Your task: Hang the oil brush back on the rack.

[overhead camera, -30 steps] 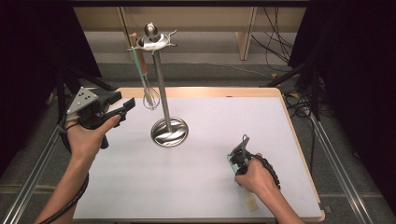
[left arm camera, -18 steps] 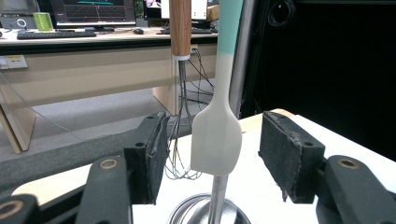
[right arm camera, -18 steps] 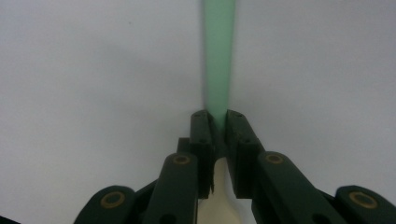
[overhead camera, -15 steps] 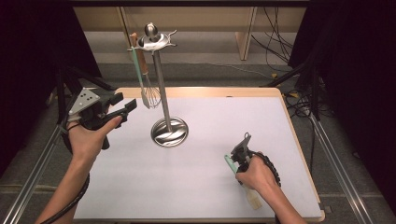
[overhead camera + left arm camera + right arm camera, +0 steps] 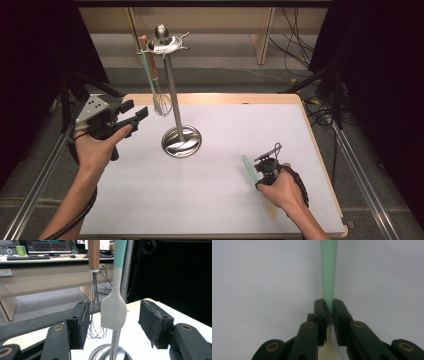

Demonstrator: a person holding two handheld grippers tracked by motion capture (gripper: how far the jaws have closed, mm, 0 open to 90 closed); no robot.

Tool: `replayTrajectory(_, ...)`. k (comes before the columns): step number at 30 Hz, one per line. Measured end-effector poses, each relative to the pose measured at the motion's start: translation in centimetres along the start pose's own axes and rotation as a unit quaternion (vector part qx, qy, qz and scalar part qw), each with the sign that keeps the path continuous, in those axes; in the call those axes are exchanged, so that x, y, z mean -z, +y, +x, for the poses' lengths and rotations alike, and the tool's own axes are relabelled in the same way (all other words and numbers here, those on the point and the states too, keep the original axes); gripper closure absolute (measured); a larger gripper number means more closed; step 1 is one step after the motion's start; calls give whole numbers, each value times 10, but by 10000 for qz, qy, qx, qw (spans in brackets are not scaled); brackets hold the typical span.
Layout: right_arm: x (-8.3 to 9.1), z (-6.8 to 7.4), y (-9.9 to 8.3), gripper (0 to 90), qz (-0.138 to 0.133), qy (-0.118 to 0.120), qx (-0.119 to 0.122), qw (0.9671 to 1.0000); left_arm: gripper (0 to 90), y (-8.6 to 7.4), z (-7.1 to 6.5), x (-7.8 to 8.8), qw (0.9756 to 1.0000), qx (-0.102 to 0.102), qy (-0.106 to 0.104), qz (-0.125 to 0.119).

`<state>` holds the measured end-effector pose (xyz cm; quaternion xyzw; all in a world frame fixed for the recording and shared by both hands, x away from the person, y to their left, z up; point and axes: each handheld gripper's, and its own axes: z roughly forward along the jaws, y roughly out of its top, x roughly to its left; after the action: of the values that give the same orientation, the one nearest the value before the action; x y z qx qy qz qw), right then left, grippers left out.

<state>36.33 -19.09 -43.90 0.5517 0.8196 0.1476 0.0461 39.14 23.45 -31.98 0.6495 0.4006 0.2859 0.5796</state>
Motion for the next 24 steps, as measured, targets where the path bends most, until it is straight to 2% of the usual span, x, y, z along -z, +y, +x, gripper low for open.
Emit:
replayTrajectory(1, 2, -1, -1, 830, -81, -27, 15, 10000, 412, 0, 0, 0, 10000, 5, -8, -1)
replayTrajectory(2, 5, 1, 0, 830, -168, 17, -124, 9998, 413, 0, 0, 0, 10000, -2, -14, -5)
replayTrajectory(5, 11, 3, -1, 830, -458, -14, -185, 9988, 414, 1, 0, 1, 10000, 3, -18, -12)
replayTrajectory(6, 12, 1, -1, 829, -680, 21, 13, 9977, 415, 1, -1, 1, 10000, 3, -23, -15)
replayTrajectory(7, 15, 2, -1, 829, -751, 67, -35, 9971, 416, 1, -1, 1, 10000, 5, -31, -19)
replayTrajectory(10, 21, -1, -1, 829, -1184, 124, 305, 9924, 416, 1, -2, 0, 10000, -5, -55, -12)
replayTrajectory(11, 22, 2, 0, 829, -1285, 136, 221, 9914, 416, 0, -2, 0, 10000, -4, -66, -7)
replayTrajectory(12, 25, 2, 0, 829, -1281, 160, 272, 9913, 415, 0, -3, -1, 10000, -10, -74, -6)
replayTrajectory(13, 27, 3, 1, 829, -1411, 191, 292, 9894, 415, 0, -3, -1, 10000, -11, -76, -10)
replayTrajectory(14, 29, 4, 1, 829, -1447, 212, 268, 9889, 416, 1, -3, 0, 10000, -19, -79, -5)
replayTrajectory(16, 32, 5, 2, 828, -1615, 229, 420, 9857, 415, 1, -4, 0, 10000, -17, -86, -14)
replayTrajectory(18, 36, 8, 3, 829, -1757, 246, 403, 9833, 415, 1, -4, -1, 10000, -28, -91, -12)
replayTrajectory(21, 38, 10, 4, 828, -2032, 255, 579, 9771, 416, 0, -6, -1, 9999, -28, -99, -4)
replayTrajectory(22, 40, 12, 4, 829, -2095, 280, 518, 9760, 416, 0, -6, -2, 9999, -39, -98, 1)
replayTrajectory(23, 40, 12, 5, 828, -2176, 303, 593, 9738, 416, 0, -7, -2, 9999, -38, -100, -6)
replayTrajectory(24, 42, 13, 4, 829, -2176, 340, 557, 9738, 417, 0, -7, -1, 9999, -48, -105, -6)
